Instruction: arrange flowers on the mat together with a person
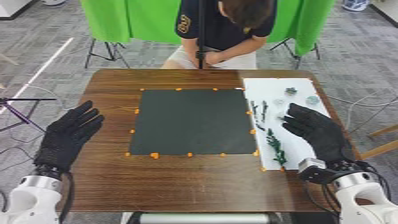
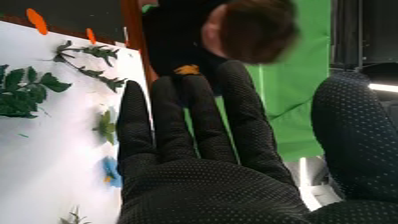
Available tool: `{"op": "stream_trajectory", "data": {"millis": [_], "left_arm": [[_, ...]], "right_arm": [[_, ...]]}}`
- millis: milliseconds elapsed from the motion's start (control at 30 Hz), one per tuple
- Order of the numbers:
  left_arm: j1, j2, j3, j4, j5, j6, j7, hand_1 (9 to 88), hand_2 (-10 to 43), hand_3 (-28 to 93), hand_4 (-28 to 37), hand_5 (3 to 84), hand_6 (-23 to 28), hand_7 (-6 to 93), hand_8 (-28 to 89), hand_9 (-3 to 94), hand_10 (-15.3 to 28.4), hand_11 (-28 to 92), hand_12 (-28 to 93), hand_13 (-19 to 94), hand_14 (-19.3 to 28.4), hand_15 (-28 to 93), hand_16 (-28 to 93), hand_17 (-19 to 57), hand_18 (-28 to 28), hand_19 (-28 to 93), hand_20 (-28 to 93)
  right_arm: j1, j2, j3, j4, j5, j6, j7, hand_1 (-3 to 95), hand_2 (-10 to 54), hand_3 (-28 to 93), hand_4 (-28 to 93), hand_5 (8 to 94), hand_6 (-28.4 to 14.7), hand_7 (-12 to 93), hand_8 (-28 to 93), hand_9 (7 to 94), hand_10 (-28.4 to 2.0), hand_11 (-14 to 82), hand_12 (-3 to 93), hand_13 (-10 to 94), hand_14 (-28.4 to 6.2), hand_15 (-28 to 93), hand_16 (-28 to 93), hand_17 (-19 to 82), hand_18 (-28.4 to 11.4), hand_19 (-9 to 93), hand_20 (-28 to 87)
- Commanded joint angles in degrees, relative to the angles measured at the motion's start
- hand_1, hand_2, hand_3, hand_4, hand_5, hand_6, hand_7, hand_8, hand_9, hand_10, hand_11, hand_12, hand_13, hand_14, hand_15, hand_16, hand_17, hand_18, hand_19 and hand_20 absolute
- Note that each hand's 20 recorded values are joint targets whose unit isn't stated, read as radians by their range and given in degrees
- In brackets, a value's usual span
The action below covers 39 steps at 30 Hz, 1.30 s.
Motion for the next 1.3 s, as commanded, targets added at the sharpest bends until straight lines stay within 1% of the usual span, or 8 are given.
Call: {"op": "stream_trajectory", "data": {"millis": [33,233,333,400,667,767,1000,1300], "left_arm": [[0.16,-0.08,0.29,-0.07,0.39,-0.9,-0.62,31.3,12.2,70,-28.3,41.6,7.3,9.7,-8,37.0,15.0,15,9,30,14.6,23,-5,0.4,13.8,28,8],[1.08,-0.09,-0.22,-0.57,0.45,-0.75,-0.31,31.4,12.1,70,-28.3,41.6,7.2,9.8,-8,37.1,15.0,15,9,30,14.6,23,-5,0.5,13.8,28,8],[1.37,-0.06,-0.31,-0.75,0.34,-0.53,-0.03,31.5,12.1,70,-28.3,41.6,7.2,9.8,-9,37.1,15.1,15,9,30,14.7,23,-4,0.5,13.8,28,8],[1.58,-0.1,-0.45,-0.84,0.3,-0.35,0.11,31.4,12.1,70,-28.3,41.6,7.2,9.8,-9,37.1,15.0,15,9,30,14.7,23,-4,0.4,13.8,28,8],[2.31,0.02,-0.64,-1.06,-0.25,0.26,0.45,31.4,12.1,70,-28.3,41.7,7.3,9.9,-8,37.2,15.1,15,9,31,14.8,23,-4,0.2,13.9,29,8],[2.59,-0.07,-0.61,-1.14,-0.9,0.21,0.85,31.3,12.1,70,-28.3,41.7,7.3,9.8,-8,37.2,15.1,15,9,31,14.9,23,-4,0.2,13.9,29,8],[3.04,0.43,-1.42,-1.37,-1.16,0.37,1.68,31.4,12.0,70,-28.3,41.8,7.3,9.9,-9,37.3,15.1,15,9,31,14.8,23,-4,0.2,14.0,28,8],[2.8,0.86,-2.41,-1.51,-1.32,-0.02,1.19,31.4,11.9,70,-28.3,41.8,7.3,9.8,-9,37.3,15.0,15,9,31,14.6,23,-4,0.4,13.9,28,8]], "right_arm": [[-0.78,0.25,0.05,-0.49,-0.04,0.53,0.16,19.3,10.1,79,-28,44.7,-4.8,17,-13,38.2,-14.0,9.6,8.7,29,-14.5,18,9,9,-16.0,38,10],[-1.24,0.68,-0.98,-1.59,-6.34,5.09,-0.36,20.0,9.1,79,-28,45.0,-4.9,17,-13,38.4,-15.1,10.2,9.5,29,-15.3,20,10,9,-16.9,40,11],[-2.17,2.96,-4.34,-2.89,-22.68,15.16,-1.86,22.1,5.1,78,-27,45.8,-6.0,19,-14,40.4,-16.6,13.7,11.6,31,-15.9,27,12,8,-18.3,45,13],[-2.49,4.5,-5.85,-2.82,-33.82,19.92,-4.24,24.1,-0.1,78,-26,47.2,-6.8,21,-15,44.2,-18.4,20.4,15.1,33,-16.2,43,13,10,-18.8,52,13],[-4.57,4.82,-3.42,-4.29,-46.75,17.87,-7.6,26.3,-6.5,78,-26,49.5,-6.3,24,-16,48.1,-18.3,31.7,20.1,35,-16.0,56,15,13,-19.0,58,15],[-5.22,3.81,-2.47,-5.18,-37.71,16.17,-6.6,25.4,-5.6,78,-26,49.7,-6.1,24,-16,47.7,-18.5,29.4,19.1,35,-15.8,53,13,13,-18.7,57,14],[-4.48,4.26,-2.81,-4.93,-31.13,17.0,-4.87,24.0,-2.9,78,-26,49.7,-6.5,23,-16,47.0,-19.2,25.2,18.1,34,-16.3,48,12,11,-19.1,54,13],[-4.37,4.5,-2.59,-4.88,-30.41,16.04,-4.53,23.5,-1.3,78,-26,49.6,-6.4,22,-15,46.7,-19.1,23.2,17.9,34,-16.3,46,12,10,-19.2,53,13]]}}
